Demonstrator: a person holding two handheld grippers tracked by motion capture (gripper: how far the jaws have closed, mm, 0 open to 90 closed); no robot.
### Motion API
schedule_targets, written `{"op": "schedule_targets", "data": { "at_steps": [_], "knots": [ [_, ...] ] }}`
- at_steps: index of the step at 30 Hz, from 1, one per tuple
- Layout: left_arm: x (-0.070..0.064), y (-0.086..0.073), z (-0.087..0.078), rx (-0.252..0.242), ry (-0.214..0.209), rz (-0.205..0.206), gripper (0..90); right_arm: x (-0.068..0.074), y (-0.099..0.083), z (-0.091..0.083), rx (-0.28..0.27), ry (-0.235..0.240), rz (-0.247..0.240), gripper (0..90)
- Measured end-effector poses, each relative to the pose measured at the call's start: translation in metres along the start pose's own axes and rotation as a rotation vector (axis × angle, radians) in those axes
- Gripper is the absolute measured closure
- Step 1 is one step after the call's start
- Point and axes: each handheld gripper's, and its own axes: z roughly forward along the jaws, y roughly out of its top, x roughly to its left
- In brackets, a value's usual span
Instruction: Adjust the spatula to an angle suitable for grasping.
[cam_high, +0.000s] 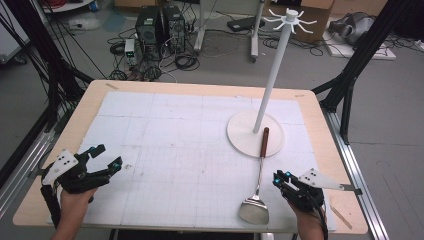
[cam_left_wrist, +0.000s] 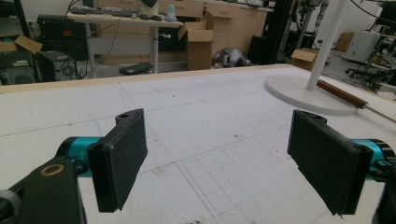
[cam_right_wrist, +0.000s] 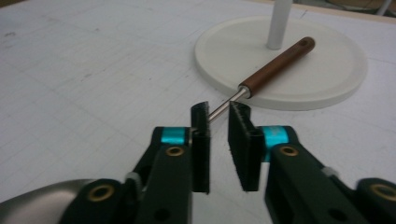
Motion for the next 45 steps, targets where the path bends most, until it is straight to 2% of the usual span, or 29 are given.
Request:
{"op": "schedule_targets", "data": {
  "at_steps": [2,3,7,8,9,10,13,14,16,20,23,28,32,39,45],
  "knots": [
    [0.000,0.000,0.000,0.001,0.001,0.000,20.3,0.001,0.000,0.001,0.006,0.008,-0.010,85.7],
    [0.001,0.000,0.000,0.003,-0.001,0.000,20.3,0.002,-0.001,0.003,0.033,0.025,-0.027,89.2],
    [0.001,-0.001,0.000,0.008,-0.002,0.001,20.4,0.005,-0.002,0.011,0.096,0.058,-0.049,89.2],
    [0.001,-0.001,0.000,0.008,-0.002,0.001,20.4,0.005,-0.003,0.013,0.115,0.080,-0.046,89.2],
    [0.001,0.000,0.000,0.007,-0.002,0.000,20.4,0.005,-0.003,0.013,0.115,0.080,-0.046,89.2],
    [0.001,-0.001,0.000,0.008,-0.002,-0.001,20.6,0.005,-0.007,0.018,0.157,0.125,-0.048,89.2],
    [0.002,0.000,0.000,0.007,0.001,-0.003,20.6,0.005,-0.010,0.020,0.190,0.152,-0.052,89.2],
    [0.002,-0.001,0.000,0.008,0.001,-0.004,20.6,0.005,-0.013,0.022,0.219,0.181,-0.052,89.2],
    [0.002,-0.001,0.000,0.009,0.000,-0.005,20.7,0.005,-0.014,0.022,0.225,0.189,-0.052,89.2],
    [0.002,-0.001,0.001,0.010,-0.001,-0.005,20.8,0.008,-0.016,0.027,0.260,0.240,-0.064,89.2],
    [0.002,-0.001,0.001,0.014,-0.002,-0.006,20.8,0.010,-0.017,0.030,0.267,0.252,-0.072,89.2],
    [0.001,-0.001,0.001,0.019,-0.002,-0.005,21.0,0.013,-0.016,0.033,0.257,0.270,-0.056,89.1],
    [0.001,-0.001,0.001,0.016,0.000,-0.005,21.2,0.013,-0.016,0.033,0.270,0.260,-0.042,88.9],
    [0.003,-0.001,0.000,0.016,0.004,-0.011,21.2,0.010,-0.019,0.026,0.281,0.310,-0.037,89.1],
    [0.002,-0.001,0.002,0.018,0.001,-0.008,21.4,0.013,-0.018,0.030,0.277,0.327,-0.030,89.1]
  ]
}}
